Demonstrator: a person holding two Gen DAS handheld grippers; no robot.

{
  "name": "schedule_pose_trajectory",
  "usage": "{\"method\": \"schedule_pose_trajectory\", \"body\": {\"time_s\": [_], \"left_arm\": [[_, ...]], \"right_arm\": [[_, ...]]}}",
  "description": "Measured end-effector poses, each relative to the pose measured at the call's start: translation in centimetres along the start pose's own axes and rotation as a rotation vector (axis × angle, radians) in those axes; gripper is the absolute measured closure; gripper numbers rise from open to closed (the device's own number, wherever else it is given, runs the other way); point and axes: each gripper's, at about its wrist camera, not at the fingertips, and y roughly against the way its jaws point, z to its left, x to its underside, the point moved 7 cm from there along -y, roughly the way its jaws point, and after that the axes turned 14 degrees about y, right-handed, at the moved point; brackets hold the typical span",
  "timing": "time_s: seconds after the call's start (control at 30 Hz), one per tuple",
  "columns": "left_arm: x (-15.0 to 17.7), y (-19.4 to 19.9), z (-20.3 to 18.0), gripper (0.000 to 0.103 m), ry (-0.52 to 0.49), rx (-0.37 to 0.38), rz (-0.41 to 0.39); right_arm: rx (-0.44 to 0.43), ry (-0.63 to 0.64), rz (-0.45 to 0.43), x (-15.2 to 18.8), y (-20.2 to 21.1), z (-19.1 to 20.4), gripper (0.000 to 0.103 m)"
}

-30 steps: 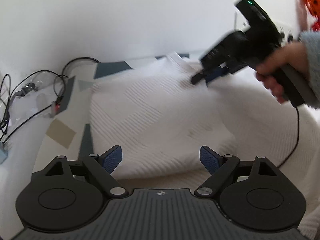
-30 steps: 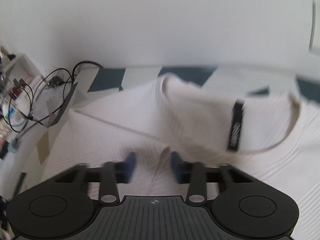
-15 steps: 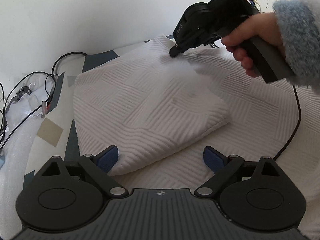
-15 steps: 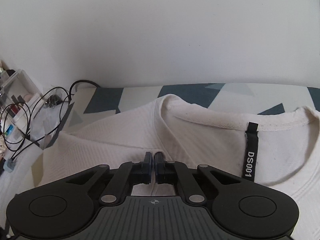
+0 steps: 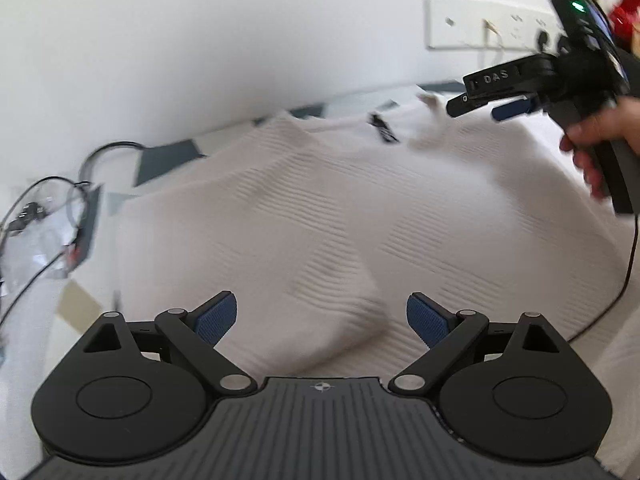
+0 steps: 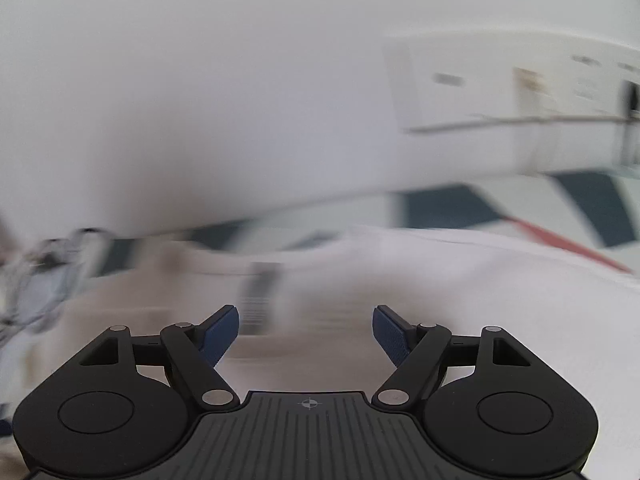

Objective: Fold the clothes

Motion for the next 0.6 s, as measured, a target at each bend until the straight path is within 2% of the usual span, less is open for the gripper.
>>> {"method": "schedule_pose_trajectory", "body": {"time_s": [0.07,0.2,0.23,0.3,0.37,0.4,0.5,0.6], "left_arm": [[1.0,-0.4,-1.3,0.009,-0.034,0.011,0.027],[2.8,-1.3,-3.2,0.009,-0.092,0.036,0.079],[3.1,-1.6,-3.4,0.009,-0.101,0.036,0.091],[3.4,-2.0,-3.7,0.007,-0.102,0.039,0.104],[3.4,-2.2,-3.8,0.005,-0.084,0.045,0.113],[3.3,-2.5,-3.7,0.001,-0.075,0.043,0.127],[3.2,-2.9,-3.4,0.000,-0.038,0.062,0.162],[3.3,-3.1,-3.3,0.000,-0.024,0.069,0.157]], "right_arm": [[0.096,0.015,0.063,0.7,-0.3,-2.4,0.030],[0.161,0.023,0.071,1.6,-0.2,-3.8,0.022],[0.177,0.026,0.075,1.9,-0.5,-4.0,0.023],[0.190,0.034,0.069,2.3,-1.2,-4.3,0.033],[0.235,0.096,0.047,2.1,-1.7,-4.5,0.042],[0.245,0.118,0.038,1.8,-2.1,-4.5,0.044],[0.241,0.116,0.018,0.3,-3.8,-5.0,0.044],[0.244,0.108,0.015,-1.4,-5.6,-5.7,0.043]]}}
